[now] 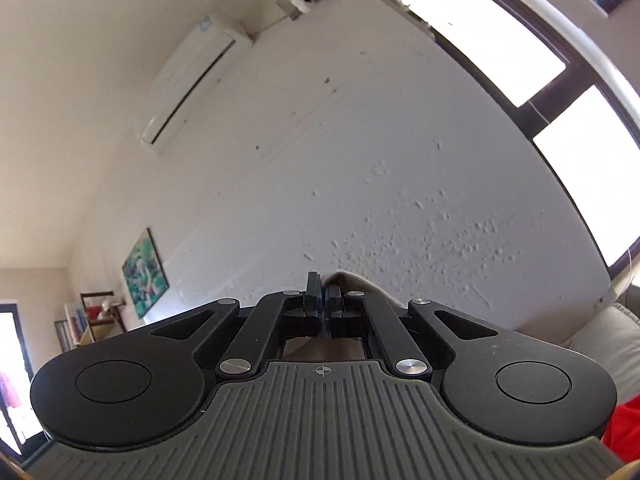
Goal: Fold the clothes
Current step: 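Lift the sweatshirt high with both grippers and shake it out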
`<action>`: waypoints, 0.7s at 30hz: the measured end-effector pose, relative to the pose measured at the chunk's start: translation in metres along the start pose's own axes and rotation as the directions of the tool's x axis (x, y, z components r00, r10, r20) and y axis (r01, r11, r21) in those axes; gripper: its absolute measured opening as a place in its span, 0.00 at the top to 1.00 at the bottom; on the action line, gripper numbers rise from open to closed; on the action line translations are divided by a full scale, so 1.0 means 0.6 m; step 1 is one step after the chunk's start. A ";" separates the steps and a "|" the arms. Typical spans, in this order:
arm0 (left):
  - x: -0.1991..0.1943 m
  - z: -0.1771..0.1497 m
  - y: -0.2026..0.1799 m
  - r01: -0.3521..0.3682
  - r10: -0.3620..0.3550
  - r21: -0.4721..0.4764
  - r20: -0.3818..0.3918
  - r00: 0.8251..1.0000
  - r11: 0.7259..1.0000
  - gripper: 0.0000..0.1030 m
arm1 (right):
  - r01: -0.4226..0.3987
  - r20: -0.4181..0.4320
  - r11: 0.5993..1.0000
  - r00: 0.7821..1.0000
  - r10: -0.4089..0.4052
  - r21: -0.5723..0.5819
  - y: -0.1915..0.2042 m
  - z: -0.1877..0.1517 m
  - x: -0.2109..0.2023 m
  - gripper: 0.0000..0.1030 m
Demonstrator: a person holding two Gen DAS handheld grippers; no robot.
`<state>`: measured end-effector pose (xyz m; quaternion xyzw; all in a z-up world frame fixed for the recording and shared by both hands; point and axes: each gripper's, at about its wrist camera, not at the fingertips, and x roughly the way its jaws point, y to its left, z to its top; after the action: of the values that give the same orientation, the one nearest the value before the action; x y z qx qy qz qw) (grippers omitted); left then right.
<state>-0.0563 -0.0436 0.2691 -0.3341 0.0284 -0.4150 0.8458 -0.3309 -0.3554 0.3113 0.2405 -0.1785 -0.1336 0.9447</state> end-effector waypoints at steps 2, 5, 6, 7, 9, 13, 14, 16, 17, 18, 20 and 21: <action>0.039 -0.002 0.023 -0.068 0.068 0.002 -0.105 0.992 0.998 0.98 | 0.041 -0.075 0.998 0.997 -0.037 0.056 -0.017 -0.002 0.033 0.99; 0.148 -0.052 0.090 -0.166 0.155 -0.015 -0.282 0.947 0.986 0.99 | 0.174 -0.270 0.980 0.952 -0.143 0.096 -0.073 -0.049 0.140 0.99; 0.188 -0.069 0.118 -0.189 0.170 -0.026 -0.328 0.929 0.982 0.99 | 0.233 -0.332 0.969 0.923 -0.194 0.083 -0.104 -0.079 0.182 0.99; 0.219 -0.084 0.139 -0.219 0.190 -0.045 -0.347 0.919 0.975 0.99 | 0.285 -0.372 0.956 0.896 -0.240 0.070 -0.130 -0.106 0.222 0.99; 0.261 -0.088 0.160 -0.226 0.201 -0.038 -0.328 0.923 0.973 0.99 | 0.334 -0.380 0.942 0.877 -0.293 0.044 -0.156 -0.135 0.279 0.99; 0.265 -0.026 0.115 -0.098 0.097 0.001 -0.137 0.986 0.995 0.99 | 0.263 -0.259 0.965 0.933 -0.250 0.013 -0.133 -0.098 0.327 0.99; 0.251 -0.014 0.096 -0.067 0.070 0.028 -0.087 0.994 0.997 0.99 | 0.227 -0.219 0.974 0.950 -0.221 0.002 -0.116 -0.076 0.328 0.99; 0.225 0.000 0.070 -0.026 0.027 0.077 -0.009 1.000 0.997 0.99 | 0.163 -0.152 0.986 0.974 -0.166 -0.031 -0.084 -0.038 0.320 0.99; 0.215 -0.004 0.061 -0.017 0.016 0.096 0.014 1.000 0.995 0.99 | 0.144 -0.133 0.988 0.980 -0.150 -0.056 -0.071 -0.030 0.309 0.99; 0.199 -0.014 0.061 -0.023 0.022 0.105 0.016 1.000 0.994 0.99 | 0.129 -0.125 0.989 0.983 -0.138 -0.078 -0.063 -0.030 0.297 0.99; 0.168 -0.044 0.064 -0.050 0.049 0.126 0.013 0.999 0.991 0.99 | 0.118 -0.139 0.988 0.981 -0.132 -0.104 -0.063 -0.049 0.269 0.99; 0.154 -0.064 0.072 -0.076 0.076 0.134 0.001 0.997 0.988 0.99 | 0.113 -0.157 0.988 0.979 -0.129 -0.104 -0.070 -0.065 0.253 0.99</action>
<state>0.0210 -0.1123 0.2351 -0.2746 0.0150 -0.3841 0.8814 -0.1853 -0.4264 0.2998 0.2161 -0.0790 -0.1790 0.9566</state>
